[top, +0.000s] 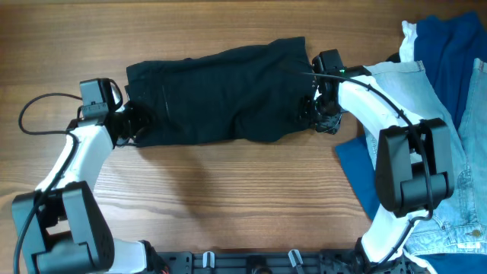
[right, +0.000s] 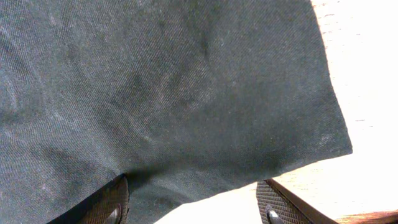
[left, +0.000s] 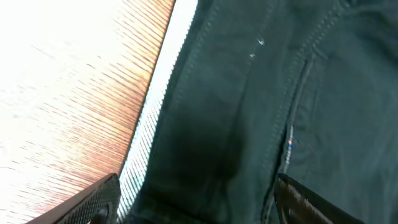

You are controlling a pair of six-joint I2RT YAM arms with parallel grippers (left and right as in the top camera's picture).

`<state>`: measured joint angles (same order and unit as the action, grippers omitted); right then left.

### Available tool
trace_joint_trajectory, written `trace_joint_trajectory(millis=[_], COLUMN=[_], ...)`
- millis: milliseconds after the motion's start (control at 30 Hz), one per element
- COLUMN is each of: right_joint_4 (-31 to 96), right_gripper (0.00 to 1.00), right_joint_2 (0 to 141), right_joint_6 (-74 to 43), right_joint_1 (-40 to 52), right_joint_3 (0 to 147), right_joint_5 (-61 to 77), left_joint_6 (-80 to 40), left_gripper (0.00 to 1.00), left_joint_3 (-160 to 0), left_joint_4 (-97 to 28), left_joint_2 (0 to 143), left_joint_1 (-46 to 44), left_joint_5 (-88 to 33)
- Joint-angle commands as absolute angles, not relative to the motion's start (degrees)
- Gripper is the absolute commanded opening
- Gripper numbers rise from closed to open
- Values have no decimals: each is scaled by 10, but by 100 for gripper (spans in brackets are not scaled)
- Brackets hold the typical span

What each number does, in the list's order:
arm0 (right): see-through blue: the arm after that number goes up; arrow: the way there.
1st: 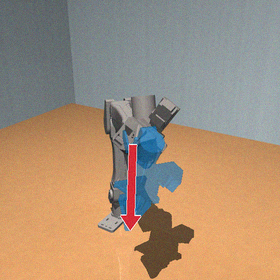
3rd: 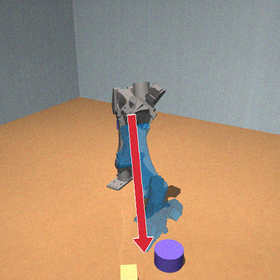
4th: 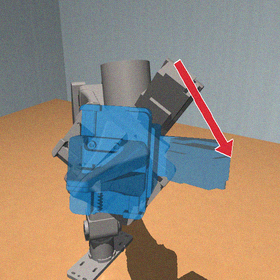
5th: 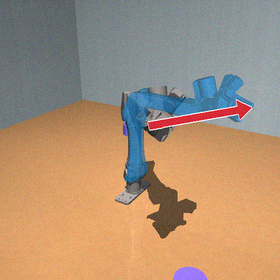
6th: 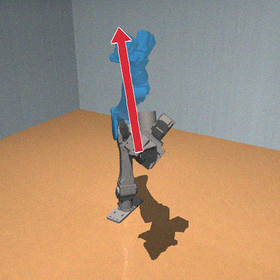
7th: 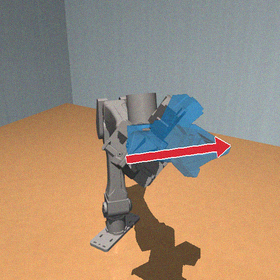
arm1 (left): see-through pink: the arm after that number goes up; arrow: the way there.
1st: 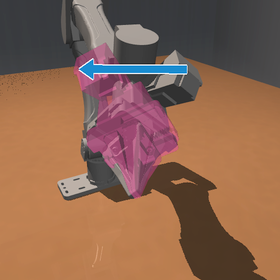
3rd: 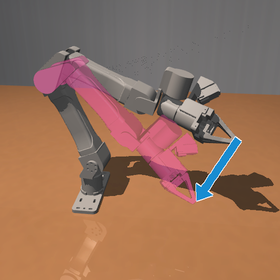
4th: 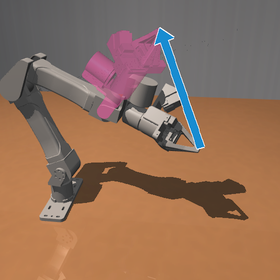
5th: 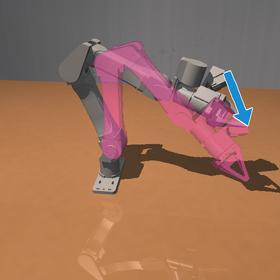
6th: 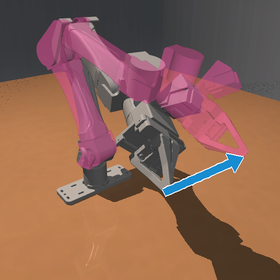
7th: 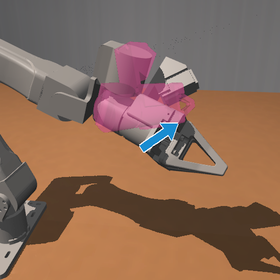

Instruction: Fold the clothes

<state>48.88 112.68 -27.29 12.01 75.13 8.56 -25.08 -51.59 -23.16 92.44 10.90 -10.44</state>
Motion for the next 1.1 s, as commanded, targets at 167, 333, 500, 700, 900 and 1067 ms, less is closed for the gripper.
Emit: trace_joint_trajectory(millis=[167,333,500,700,900,1067], right_joint_4=[492,492,494,496,498,498], right_gripper=[66,66,66,66,66,66], right_joint_2=[1137,1137,1137,1137,1137,1137], right_joint_6=[-270,-271,-270,-271,-272,-272], right_joint_1=[124,124,124,124,124,124], right_joint_3=[753,753,753,753,753,753], right_joint_5=[91,91,91,91,91,91], left_joint_6=[-244,-244,-241,-242,-242,-242], left_gripper=[69,49,43,61,52,49], left_joint_3=[-516,-516,-516,-516,-516,-516], left_joint_4=[-176,-149,-160,-161,-161,-159], left_joint_2=[969,969,969,969,981,982], left_joint_1=[103,103,103,103,103,103], left_joint_5=[-87,-89,-90,-55,-81,-83])
